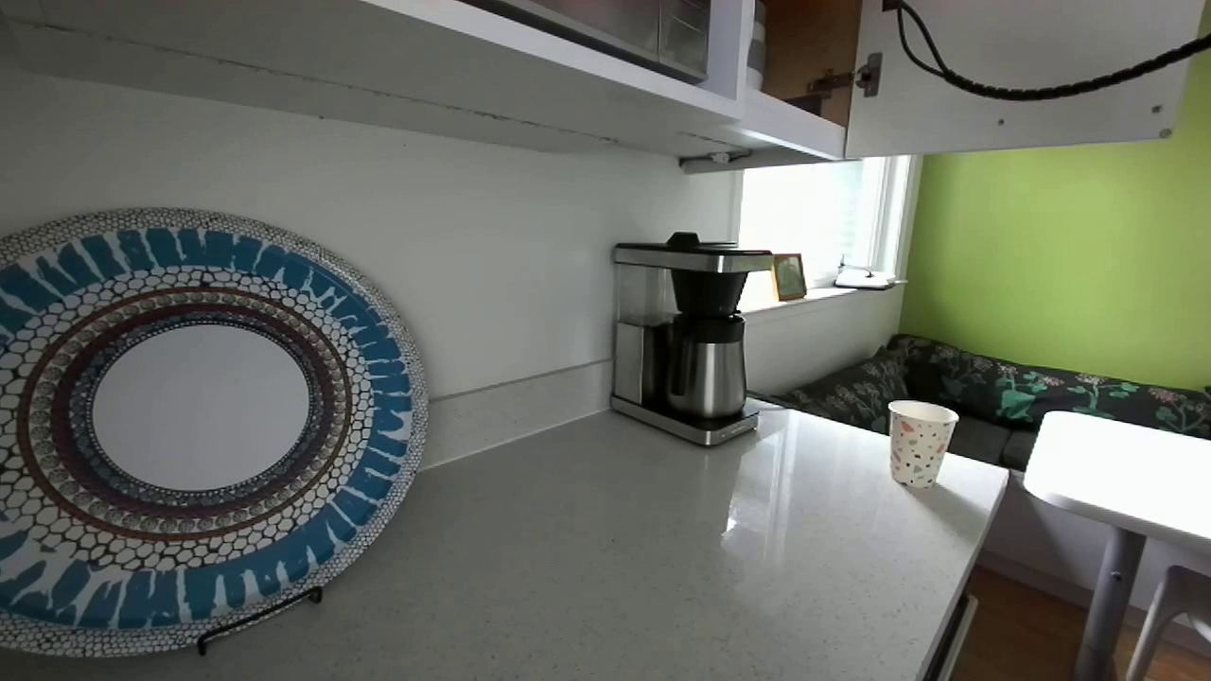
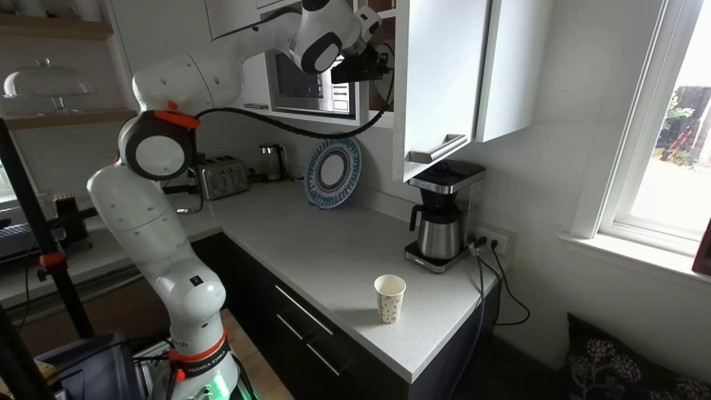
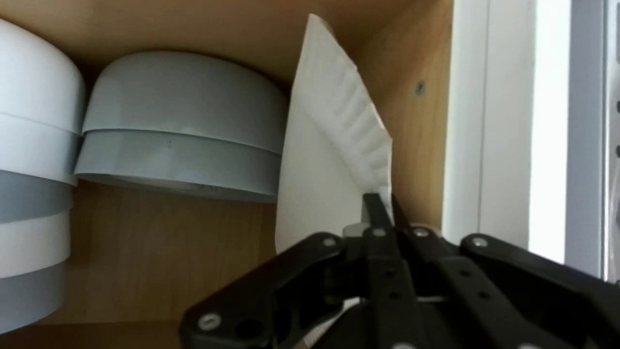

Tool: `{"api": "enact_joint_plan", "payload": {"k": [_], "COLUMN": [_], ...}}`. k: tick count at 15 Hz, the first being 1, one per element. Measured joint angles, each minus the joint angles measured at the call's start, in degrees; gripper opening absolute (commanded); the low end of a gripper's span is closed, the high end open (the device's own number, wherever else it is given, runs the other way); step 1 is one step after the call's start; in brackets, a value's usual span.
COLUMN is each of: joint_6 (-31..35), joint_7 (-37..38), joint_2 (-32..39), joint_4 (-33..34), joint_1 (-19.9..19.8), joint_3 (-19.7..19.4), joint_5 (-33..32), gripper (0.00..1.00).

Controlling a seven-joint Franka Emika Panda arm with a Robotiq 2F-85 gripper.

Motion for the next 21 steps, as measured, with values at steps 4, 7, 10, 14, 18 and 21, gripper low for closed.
{"api": "enact_joint_plan", "payload": {"k": [4,7,10,14,18,21], "joint_6": [1.9,2.8,3.1,2.8,-0.7,-5.5], "joint_7": [-0.1,-0.3,-0.4,-0.2,2.2,4.5], "joint_2": [0.0,0.1,0.2,-0.1,-1.5,-3.4], "joint_4": [0.2,0.2,0.2,0.3,1.1,1.8], "joint_1": [0.0,0.0,-0.1,-1.1,-2.1,-2.3], "joint_3": [0.0,0.0,0.1,0.1,0.2,0.9], "joint_5": [2.7,4.1,4.4,3.4,-0.7,-3.4], "gripper": [0.0,0.23,0.39,0.67,0.96,1.0]}}
